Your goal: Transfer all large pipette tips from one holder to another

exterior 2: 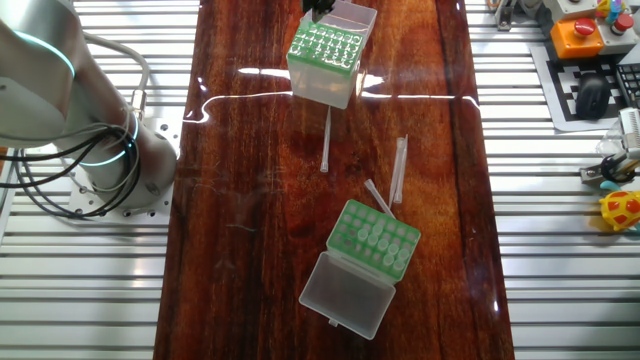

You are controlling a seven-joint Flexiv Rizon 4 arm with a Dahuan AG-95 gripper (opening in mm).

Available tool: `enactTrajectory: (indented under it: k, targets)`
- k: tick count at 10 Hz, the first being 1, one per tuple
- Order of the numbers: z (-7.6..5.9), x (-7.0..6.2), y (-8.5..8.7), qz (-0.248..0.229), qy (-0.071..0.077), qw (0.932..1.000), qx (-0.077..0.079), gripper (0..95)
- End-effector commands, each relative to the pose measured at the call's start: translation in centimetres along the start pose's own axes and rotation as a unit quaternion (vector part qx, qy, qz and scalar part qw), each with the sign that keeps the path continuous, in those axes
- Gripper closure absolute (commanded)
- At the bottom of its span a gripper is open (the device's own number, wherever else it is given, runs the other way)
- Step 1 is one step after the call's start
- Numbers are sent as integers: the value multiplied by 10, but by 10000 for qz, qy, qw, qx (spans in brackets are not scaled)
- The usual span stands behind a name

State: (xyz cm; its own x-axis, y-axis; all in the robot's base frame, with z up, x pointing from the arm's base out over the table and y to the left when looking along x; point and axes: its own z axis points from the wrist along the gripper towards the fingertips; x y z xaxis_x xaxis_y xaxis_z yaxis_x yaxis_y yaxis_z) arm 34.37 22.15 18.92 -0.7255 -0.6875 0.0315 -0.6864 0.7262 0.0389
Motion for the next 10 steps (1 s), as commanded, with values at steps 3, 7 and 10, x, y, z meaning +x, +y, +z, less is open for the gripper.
enactTrajectory:
  k: [3,7,10]
  targets:
    - [21,6,28,41,-21,9999,108,760]
    - [24,6,25,80,-19,9999,149,760]
    - [27,4,23,120,-74,9998,135,570]
